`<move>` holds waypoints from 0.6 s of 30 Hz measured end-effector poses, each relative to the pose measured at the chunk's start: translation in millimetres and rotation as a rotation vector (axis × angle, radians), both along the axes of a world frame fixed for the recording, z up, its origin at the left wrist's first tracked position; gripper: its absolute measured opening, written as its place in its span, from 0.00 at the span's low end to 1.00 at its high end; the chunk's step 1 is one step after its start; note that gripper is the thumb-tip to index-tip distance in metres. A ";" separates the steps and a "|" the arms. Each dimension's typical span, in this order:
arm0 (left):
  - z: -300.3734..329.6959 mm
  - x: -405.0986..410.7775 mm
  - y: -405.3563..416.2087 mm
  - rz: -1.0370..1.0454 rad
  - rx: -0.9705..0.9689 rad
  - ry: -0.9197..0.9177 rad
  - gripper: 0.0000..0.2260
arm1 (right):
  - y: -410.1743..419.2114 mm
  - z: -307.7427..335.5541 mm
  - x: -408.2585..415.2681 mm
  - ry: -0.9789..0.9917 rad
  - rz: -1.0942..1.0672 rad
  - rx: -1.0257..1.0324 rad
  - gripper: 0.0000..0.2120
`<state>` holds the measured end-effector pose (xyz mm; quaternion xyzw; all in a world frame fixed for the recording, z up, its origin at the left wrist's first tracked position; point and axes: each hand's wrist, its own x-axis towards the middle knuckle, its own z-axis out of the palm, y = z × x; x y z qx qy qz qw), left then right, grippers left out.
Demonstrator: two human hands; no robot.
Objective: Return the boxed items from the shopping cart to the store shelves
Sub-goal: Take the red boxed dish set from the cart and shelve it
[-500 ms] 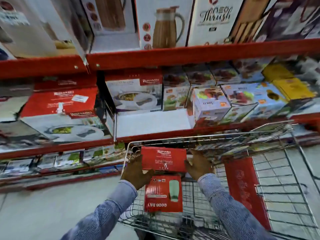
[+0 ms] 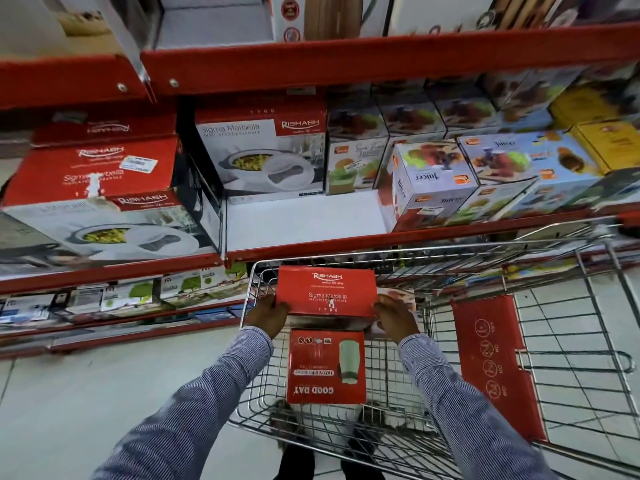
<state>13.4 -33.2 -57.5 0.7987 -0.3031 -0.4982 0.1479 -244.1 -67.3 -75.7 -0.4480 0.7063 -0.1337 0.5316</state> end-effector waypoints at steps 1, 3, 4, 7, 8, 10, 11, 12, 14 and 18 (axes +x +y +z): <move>12.9 -2.1 2.5 0.012 -0.032 -0.009 0.07 | 1.1 3.1 -1.6 -0.010 -0.014 -0.020 0.11; 39.0 -5.1 7.1 0.027 -0.099 -0.033 0.05 | 4.7 19.2 -3.2 -0.064 -0.092 -0.068 0.14; 50.5 -4.0 9.6 0.020 -0.129 -0.049 0.05 | 6.5 30.5 -3.5 -0.081 -0.127 -0.110 0.15; 83.0 3.4 16.1 0.018 -0.248 -0.060 0.06 | 4.4 62.8 -3.7 -0.138 -0.224 -0.217 0.13; 93.1 5.7 17.2 0.023 -0.300 -0.075 0.08 | 1.8 73.3 -2.4 -0.171 -0.249 -0.240 0.13; 122.2 9.0 21.2 0.047 -0.390 -0.117 0.11 | -2.1 101.2 1.9 -0.212 -0.260 -0.304 0.11; 136.5 10.9 22.3 0.059 -0.427 -0.132 0.12 | -4.6 115.6 4.9 -0.223 -0.260 -0.345 0.11; 145.2 12.3 21.2 0.062 -0.447 -0.141 0.12 | -8.8 125.2 7.2 -0.218 -0.261 -0.374 0.11; 163.1 17.5 21.3 0.083 -0.510 -0.148 0.15 | -11.6 148.5 12.6 -0.220 -0.247 -0.429 0.11; 197.8 30.8 23.4 0.162 -0.630 -0.176 0.21 | -11.2 198.4 24.5 -0.298 -0.195 -0.529 0.09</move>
